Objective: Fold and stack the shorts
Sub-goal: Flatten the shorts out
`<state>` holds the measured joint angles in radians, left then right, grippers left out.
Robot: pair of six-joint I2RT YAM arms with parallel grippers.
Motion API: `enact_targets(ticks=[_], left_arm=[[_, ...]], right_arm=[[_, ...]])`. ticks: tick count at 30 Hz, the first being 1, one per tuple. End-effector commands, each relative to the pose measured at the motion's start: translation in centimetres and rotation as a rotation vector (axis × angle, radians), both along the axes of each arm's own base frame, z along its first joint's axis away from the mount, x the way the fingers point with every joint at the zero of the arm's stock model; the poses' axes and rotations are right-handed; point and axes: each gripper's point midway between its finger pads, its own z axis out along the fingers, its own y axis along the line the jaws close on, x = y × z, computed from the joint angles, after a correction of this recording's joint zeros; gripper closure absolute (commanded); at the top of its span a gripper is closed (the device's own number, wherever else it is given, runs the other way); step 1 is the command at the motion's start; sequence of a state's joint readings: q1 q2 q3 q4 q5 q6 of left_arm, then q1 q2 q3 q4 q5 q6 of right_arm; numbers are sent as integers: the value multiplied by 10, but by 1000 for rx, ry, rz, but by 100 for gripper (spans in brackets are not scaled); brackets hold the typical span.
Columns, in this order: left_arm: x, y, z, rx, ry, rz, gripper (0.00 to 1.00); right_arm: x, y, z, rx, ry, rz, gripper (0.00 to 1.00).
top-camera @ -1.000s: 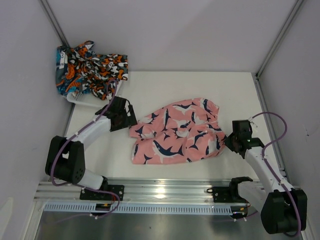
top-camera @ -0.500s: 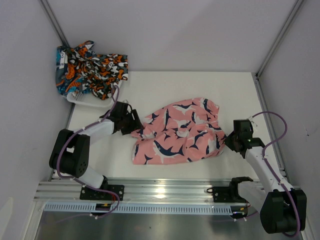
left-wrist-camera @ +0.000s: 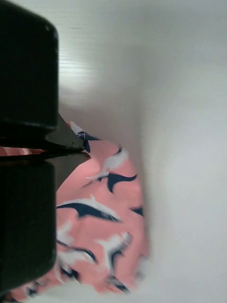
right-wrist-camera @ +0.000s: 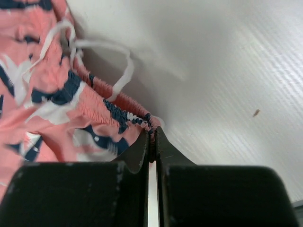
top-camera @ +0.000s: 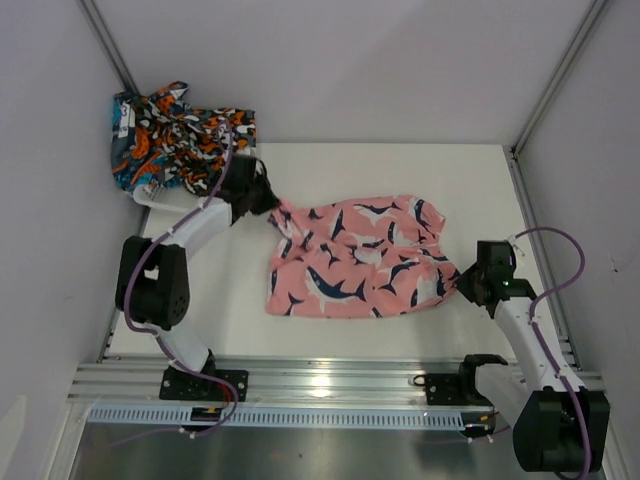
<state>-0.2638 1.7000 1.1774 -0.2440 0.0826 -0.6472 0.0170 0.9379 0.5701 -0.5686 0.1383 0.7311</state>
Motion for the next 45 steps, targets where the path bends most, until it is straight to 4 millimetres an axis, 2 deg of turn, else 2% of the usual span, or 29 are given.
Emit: enact_targets(ticks=[1, 3, 4, 7, 9, 10, 11, 12, 13, 15, 16, 17, 18, 19, 20, 21, 22, 23, 24, 26, 27, 30, 31, 33, 34, 36, 39, 41, 45], left_arm=[[60, 37, 60, 65, -143, 127, 100], [74, 56, 56, 115, -143, 172, 100], [87, 65, 73, 120, -183, 205, 100], [110, 74, 86, 122, -230, 222, 100], [119, 65, 83, 113, -217, 168, 49], [123, 60, 89, 107, -210, 153, 30], [129, 60, 101, 112, -209, 155, 22], [113, 63, 71, 158, -81, 151, 15], [112, 60, 82, 187, -87, 148, 14], [94, 63, 100, 275, -109, 187, 8], [86, 65, 112, 295, -132, 208, 6], [64, 71, 121, 309, -141, 225, 6], [54, 66, 129, 295, -156, 213, 6], [40, 62, 124, 277, -156, 196, 6], [16, 61, 135, 248, -189, 179, 6], [-3, 49, 118, 235, -169, 128, 6], [-11, 42, 125, 204, -212, 121, 6], [-27, 39, 145, 167, -272, 112, 6], [-52, 30, 101, 176, -193, 63, 6], [-74, 25, 106, 137, -225, 58, 7], [-96, 23, 70, 156, -159, 31, 7], [-129, 16, 43, 118, -127, 2, 8], [-136, 12, 41, 100, -128, 1, 8], [-152, 0, 32, 84, -134, -42, 10], [-161, -1, 18, 92, -104, -50, 11], [-171, -15, 9, 111, -87, -102, 13], [-179, -34, -6, 178, -68, -189, 14], [-175, -43, -4, 271, -109, -249, 12], [-180, -83, 10, 409, -271, -494, 6]], right_arm=[[-6, -15, 5, -14, -8, -45, 100], [-8, -16, 4, -14, -10, -50, 100], [-9, -18, 5, -13, -18, -58, 100], [-9, -16, 4, -2, -18, -50, 100], [-3, -11, 6, 18, -36, -27, 100], [-1, -6, 7, 42, -42, -10, 100], [2, -4, 6, 50, -42, -2, 100], [6, -2, 10, 59, -53, 4, 100], [8, -2, 10, 61, -49, 4, 100], [17, 1, 20, 74, -77, 17, 100], [20, 2, 23, 75, -81, 21, 100], [21, 3, 25, 77, -80, 22, 100], [23, 4, 30, 81, -86, 27, 100], [26, 6, 39, 86, -98, 32, 100], [28, 8, 42, 87, -97, 36, 100], [29, 15, 47, 114, -102, 62, 100], [36, 17, 61, 122, -125, 61, 100], [33, 22, 63, 124, -102, 70, 100], [36, 21, 64, 122, -84, 57, 100], [44, 30, 80, 138, -79, 65, 100], [49, 26, 77, 119, -50, 42, 100], [66, 26, 93, 137, -53, 4, 100], [72, 26, 90, 143, -34, -3, 100], [87, 28, 103, 164, -70, -15, 100], [95, 29, 101, 169, -66, -23, 100], [105, 30, 106, 180, -82, -32, 100], [115, 31, 98, 191, -56, -41, 100], [121, 33, 95, 197, -48, -38, 100], [126, 32, 88, 188, -30, -31, 100]])
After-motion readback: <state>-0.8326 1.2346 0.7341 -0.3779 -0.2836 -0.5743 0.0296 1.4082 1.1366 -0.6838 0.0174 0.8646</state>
